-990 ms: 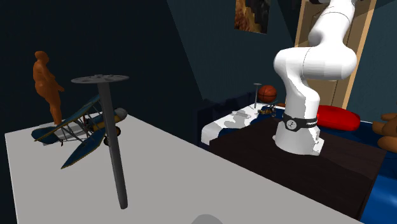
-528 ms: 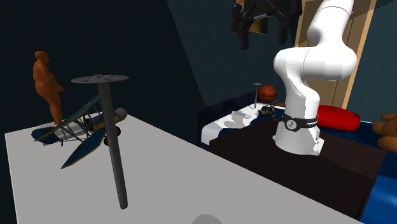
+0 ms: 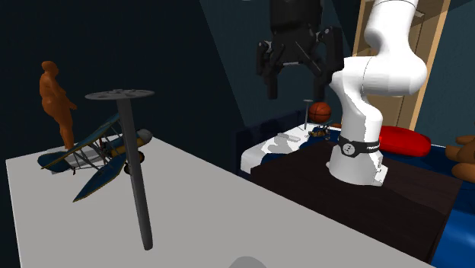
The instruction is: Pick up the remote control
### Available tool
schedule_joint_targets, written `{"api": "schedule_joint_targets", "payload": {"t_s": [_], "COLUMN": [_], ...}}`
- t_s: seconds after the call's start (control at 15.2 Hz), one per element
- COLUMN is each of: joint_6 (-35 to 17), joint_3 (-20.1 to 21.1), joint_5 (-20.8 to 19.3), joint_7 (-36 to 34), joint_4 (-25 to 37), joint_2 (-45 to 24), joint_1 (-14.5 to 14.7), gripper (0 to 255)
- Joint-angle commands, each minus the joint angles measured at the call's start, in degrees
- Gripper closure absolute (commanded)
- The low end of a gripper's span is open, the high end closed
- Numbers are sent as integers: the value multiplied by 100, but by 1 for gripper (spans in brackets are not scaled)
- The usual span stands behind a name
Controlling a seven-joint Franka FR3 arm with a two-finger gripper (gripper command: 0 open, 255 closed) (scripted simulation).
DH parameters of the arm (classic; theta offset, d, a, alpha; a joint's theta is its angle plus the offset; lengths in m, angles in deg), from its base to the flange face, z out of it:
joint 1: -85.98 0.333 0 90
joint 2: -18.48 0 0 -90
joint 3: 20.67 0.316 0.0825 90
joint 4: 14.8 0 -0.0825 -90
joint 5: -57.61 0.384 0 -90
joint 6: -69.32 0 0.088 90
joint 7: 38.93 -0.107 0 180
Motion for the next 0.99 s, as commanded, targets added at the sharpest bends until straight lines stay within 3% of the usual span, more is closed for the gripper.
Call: {"api": "schedule_joint_targets", "payload": {"t_s": [0.0, 0.46, 0.92], "joint_6": [-368, -1339, -1980], "joint_3": [84, 231, 289], "joint_5": [-10, -197, -517], "joint_7": [-54, -151, -330], "joint_4": [81, 635, 1559], "joint_2": [-428, -1931, -3484], "joint_1": [43, 103, 197], "gripper": [0, 0, 0]}}
